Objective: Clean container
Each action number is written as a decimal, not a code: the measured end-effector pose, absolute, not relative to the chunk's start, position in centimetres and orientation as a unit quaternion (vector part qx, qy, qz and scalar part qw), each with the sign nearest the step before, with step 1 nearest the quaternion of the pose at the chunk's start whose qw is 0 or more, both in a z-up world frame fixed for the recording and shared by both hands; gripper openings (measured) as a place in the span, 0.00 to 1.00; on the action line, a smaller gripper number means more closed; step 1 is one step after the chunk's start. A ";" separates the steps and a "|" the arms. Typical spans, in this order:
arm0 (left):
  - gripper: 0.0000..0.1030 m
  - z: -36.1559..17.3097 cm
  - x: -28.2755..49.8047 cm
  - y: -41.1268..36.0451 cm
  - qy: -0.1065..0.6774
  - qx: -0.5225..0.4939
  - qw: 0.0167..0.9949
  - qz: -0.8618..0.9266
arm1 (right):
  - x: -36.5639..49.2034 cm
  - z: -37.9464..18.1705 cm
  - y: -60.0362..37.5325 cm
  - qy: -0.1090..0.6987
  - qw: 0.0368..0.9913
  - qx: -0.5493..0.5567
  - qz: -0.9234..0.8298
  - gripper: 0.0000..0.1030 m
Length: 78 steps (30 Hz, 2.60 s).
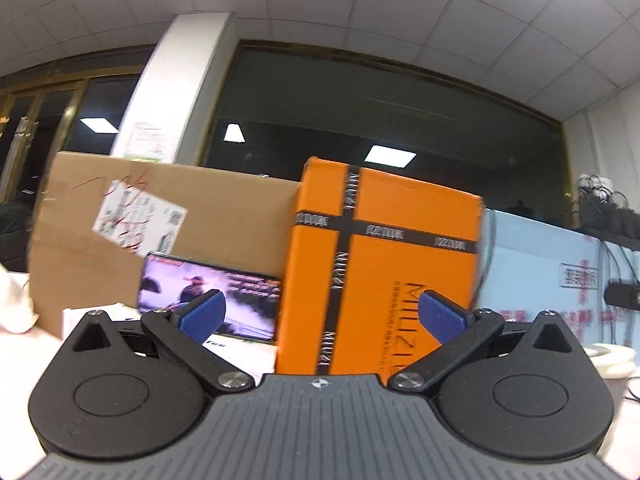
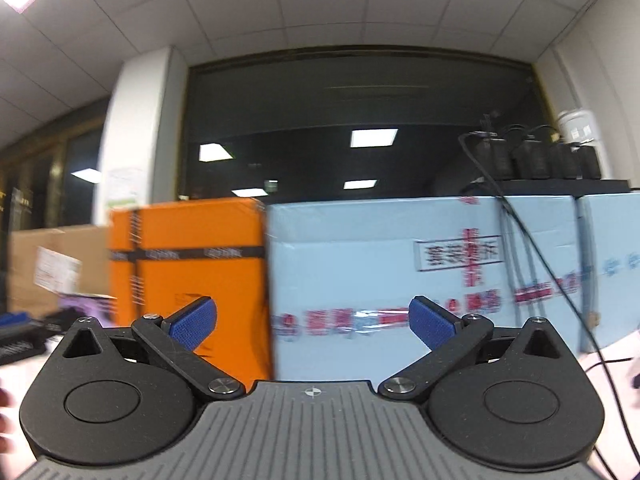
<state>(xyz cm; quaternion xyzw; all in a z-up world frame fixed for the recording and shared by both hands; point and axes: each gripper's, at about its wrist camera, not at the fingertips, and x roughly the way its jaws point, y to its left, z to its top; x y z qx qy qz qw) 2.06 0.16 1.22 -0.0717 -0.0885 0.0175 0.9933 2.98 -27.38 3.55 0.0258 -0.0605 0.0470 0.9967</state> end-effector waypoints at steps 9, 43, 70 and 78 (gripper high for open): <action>1.00 0.5 4.1 0.3 -0.028 -0.040 0.996 0.079 | 6.4 0.2 -28.1 -0.005 1.000 0.024 -0.015 1.00; 1.00 0.2 4.8 -1.2 -0.026 0.010 0.997 0.072 | 6.0 0.0 -27.4 -0.013 1.000 0.001 -0.017 1.00; 1.00 0.1 4.7 -1.2 -0.029 0.010 0.997 0.078 | 6.3 -0.1 -27.5 -0.005 1.000 0.008 -0.011 1.00; 1.00 0.1 4.7 -1.4 -0.028 0.017 0.997 0.076 | 6.4 0.0 -27.5 0.001 1.000 0.006 0.002 1.00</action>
